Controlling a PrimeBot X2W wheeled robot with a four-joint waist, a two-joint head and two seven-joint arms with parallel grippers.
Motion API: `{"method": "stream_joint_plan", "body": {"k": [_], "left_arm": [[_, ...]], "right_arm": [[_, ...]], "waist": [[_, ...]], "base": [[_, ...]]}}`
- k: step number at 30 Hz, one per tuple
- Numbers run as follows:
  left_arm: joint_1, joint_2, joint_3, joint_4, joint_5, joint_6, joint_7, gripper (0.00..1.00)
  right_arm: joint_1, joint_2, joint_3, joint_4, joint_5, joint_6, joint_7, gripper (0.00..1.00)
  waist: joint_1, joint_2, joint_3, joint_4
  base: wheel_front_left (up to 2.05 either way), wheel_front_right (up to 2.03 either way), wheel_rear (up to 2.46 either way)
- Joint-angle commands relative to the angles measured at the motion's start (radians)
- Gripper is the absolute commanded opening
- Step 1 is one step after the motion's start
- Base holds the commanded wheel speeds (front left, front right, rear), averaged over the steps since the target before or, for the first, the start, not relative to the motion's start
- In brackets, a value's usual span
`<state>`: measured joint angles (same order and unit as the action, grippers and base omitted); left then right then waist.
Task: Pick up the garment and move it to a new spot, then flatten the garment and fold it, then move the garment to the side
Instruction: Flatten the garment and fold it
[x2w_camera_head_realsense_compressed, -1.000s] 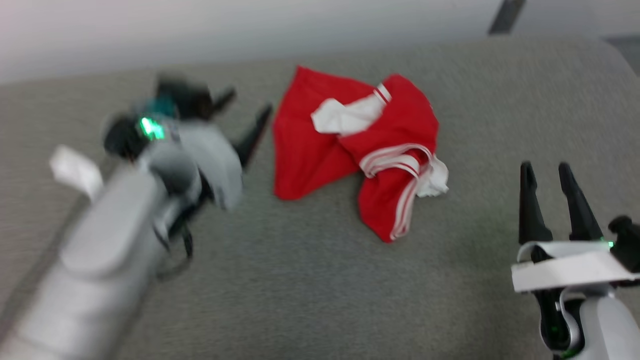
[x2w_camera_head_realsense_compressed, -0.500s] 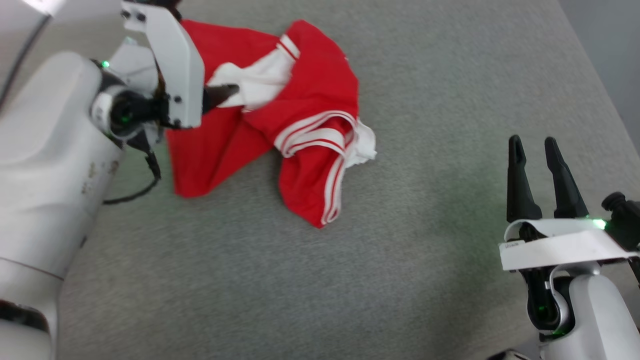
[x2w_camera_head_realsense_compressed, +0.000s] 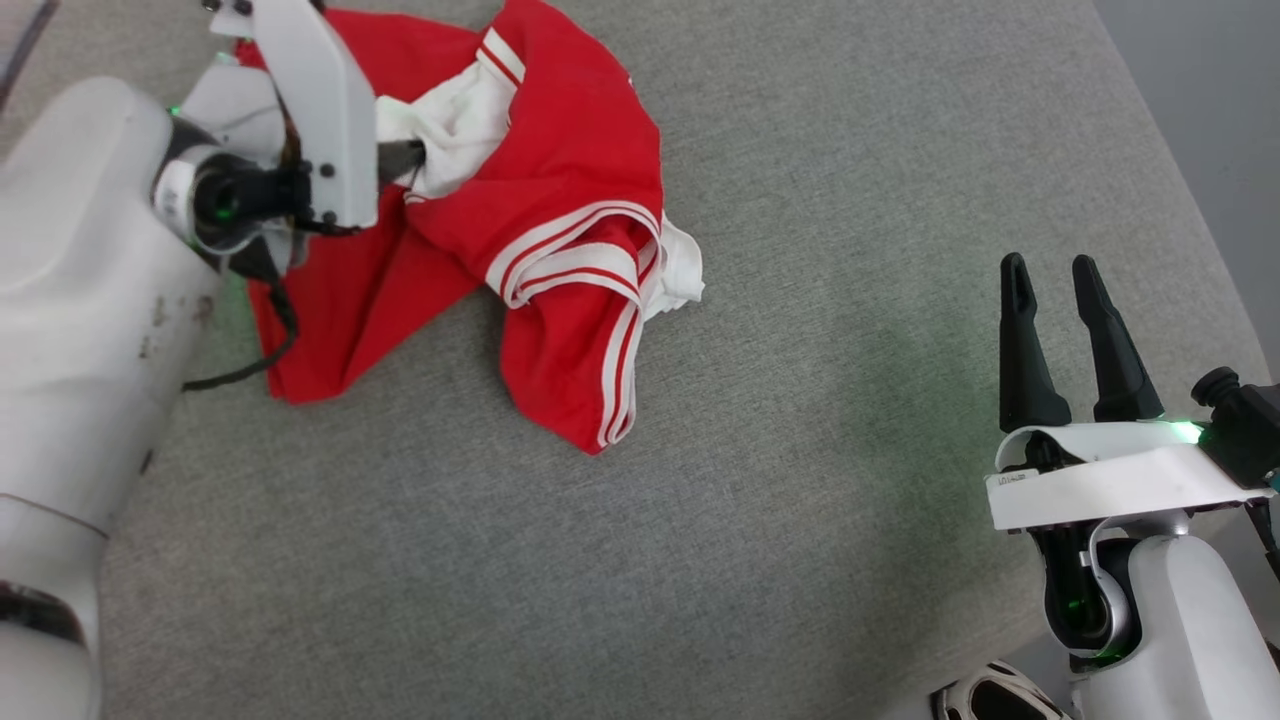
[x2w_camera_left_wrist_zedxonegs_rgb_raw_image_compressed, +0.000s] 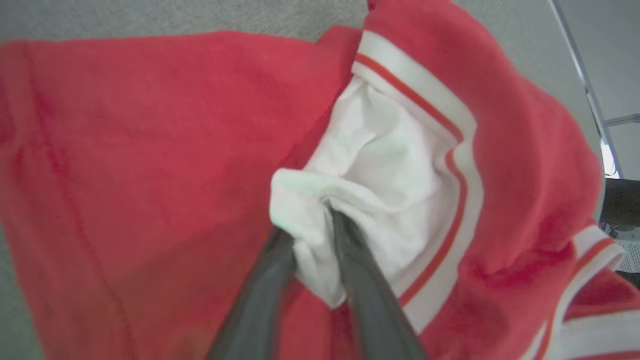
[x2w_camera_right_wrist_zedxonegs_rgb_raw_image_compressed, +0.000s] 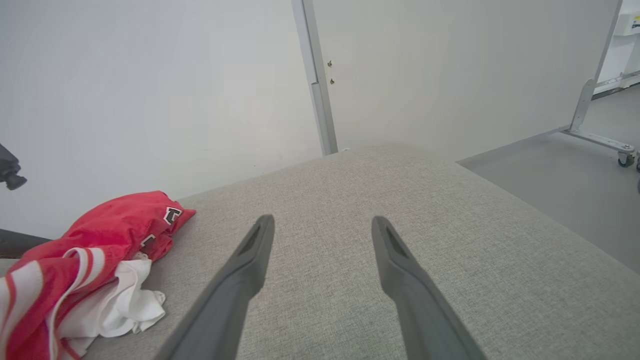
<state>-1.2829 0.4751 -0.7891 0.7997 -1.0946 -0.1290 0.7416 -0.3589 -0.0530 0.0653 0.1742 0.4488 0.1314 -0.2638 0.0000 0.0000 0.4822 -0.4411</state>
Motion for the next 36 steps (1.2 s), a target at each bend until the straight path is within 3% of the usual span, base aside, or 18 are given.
{"method": "stream_joint_plan", "body": {"k": [1, 9, 14, 18, 23, 26, 36], "left_arm": [[0.002, -0.004, -0.003, -0.006, -0.014, -0.002, -0.015, 0.0], [0.027, -0.002, -0.008, -0.075, -0.089, -0.002, -0.153, 0.0], [0.087, 0.075, -0.007, -0.136, -0.138, -0.002, -0.232, 0.0], [0.16, 0.17, 0.001, -0.169, -0.166, -0.002, -0.277, 0.0], [0.246, 0.272, -0.004, -0.153, -0.155, -0.002, -0.326, 0.0], [0.277, 0.319, -0.017, -0.114, -0.114, 0.02, -0.365, 0.0], [0.346, 0.313, -0.017, -0.044, -0.106, 0.069, -0.436, 0.0]], "right_arm": [[-0.002, 0.002, -0.008, 0.001, -0.01, -0.001, 0.0, 1.0], [0.047, 0.002, -0.048, 0.0, -0.062, -0.001, 0.0, 1.0], [0.07, 0.001, -0.047, -0.003, -0.095, -0.001, 0.0, 1.0], [0.085, 0.0, -0.048, -0.004, -0.113, -0.001, 0.0, 1.0], [0.085, -0.007, -0.046, -0.008, -0.117, -0.001, 0.0, 1.0], [0.089, -0.011, -0.043, -0.01, -0.114, -0.001, 0.0, 1.0], [0.094, -0.034, -0.039, -0.008, -0.116, -0.001, 0.0, 1.0]], "waist": [[0.0, 0.0, -0.015, 0.018], [0.0, 0.0, -0.105, 0.146], [0.0, 0.0, -0.158, 0.226], [0.0, 0.0, -0.182, 0.268], [0.0, 0.0, -0.182, 0.292], [0.0, 0.0, -0.174, 0.292], [0.0, 0.0, -0.157, 0.286]], "base": [[0.0, 0.0, 0.0], [0.0, 0.0, 0.0], [0.0, 0.0, 0.0], [0.0, 0.0, 0.0], [0.0, 0.0, 0.0], [0.0, 0.0, 0.0], [0.0, 0.0, 0.0]]}}
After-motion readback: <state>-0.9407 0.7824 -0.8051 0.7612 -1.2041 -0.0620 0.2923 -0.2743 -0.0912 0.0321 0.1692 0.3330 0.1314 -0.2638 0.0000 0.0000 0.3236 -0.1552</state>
